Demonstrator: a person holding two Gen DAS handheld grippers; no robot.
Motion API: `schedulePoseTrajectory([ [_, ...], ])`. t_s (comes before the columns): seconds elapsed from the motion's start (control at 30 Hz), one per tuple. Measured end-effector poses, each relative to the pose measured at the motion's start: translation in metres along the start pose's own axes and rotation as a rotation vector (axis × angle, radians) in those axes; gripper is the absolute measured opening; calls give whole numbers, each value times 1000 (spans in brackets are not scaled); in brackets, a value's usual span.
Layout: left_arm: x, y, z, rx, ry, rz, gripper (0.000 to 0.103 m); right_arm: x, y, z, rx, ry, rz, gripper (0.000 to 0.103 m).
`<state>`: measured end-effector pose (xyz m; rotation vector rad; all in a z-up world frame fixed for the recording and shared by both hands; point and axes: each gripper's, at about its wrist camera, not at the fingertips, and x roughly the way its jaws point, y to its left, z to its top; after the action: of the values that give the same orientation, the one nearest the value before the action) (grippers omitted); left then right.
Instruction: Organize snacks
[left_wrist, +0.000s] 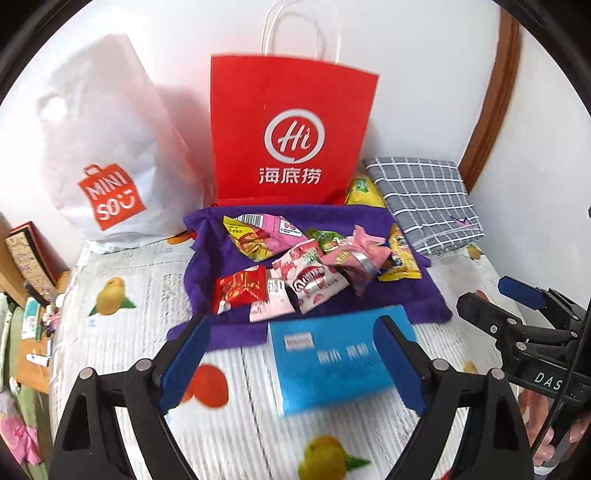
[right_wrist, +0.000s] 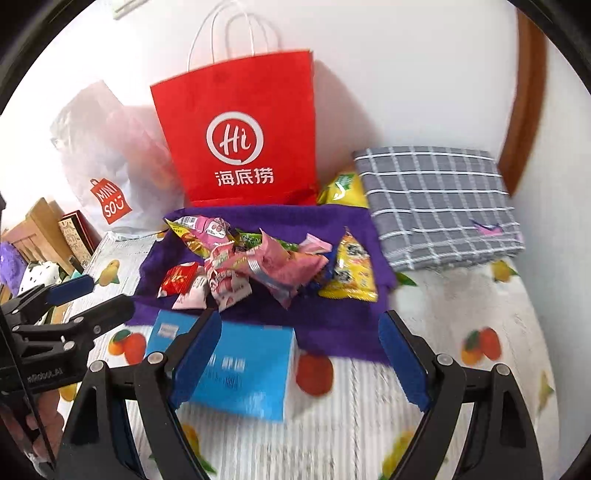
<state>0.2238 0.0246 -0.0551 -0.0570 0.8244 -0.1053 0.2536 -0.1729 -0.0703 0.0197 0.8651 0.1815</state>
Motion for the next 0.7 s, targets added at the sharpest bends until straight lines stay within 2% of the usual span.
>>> schedulePoseTrajectory([
  [0.23, -47, -11, -32, 13, -54, 39, 97, -46, -9, -34, 63, -10, -21, 87],
  [0.5, -88, -24, -61, 38, -93, 59, 101, -84, -3, -73, 33, -36, -100, 100],
  [0.7, -109, -32, -75, 50, -125, 92, 101, -105, -5, -94, 60, -49, -90, 101],
])
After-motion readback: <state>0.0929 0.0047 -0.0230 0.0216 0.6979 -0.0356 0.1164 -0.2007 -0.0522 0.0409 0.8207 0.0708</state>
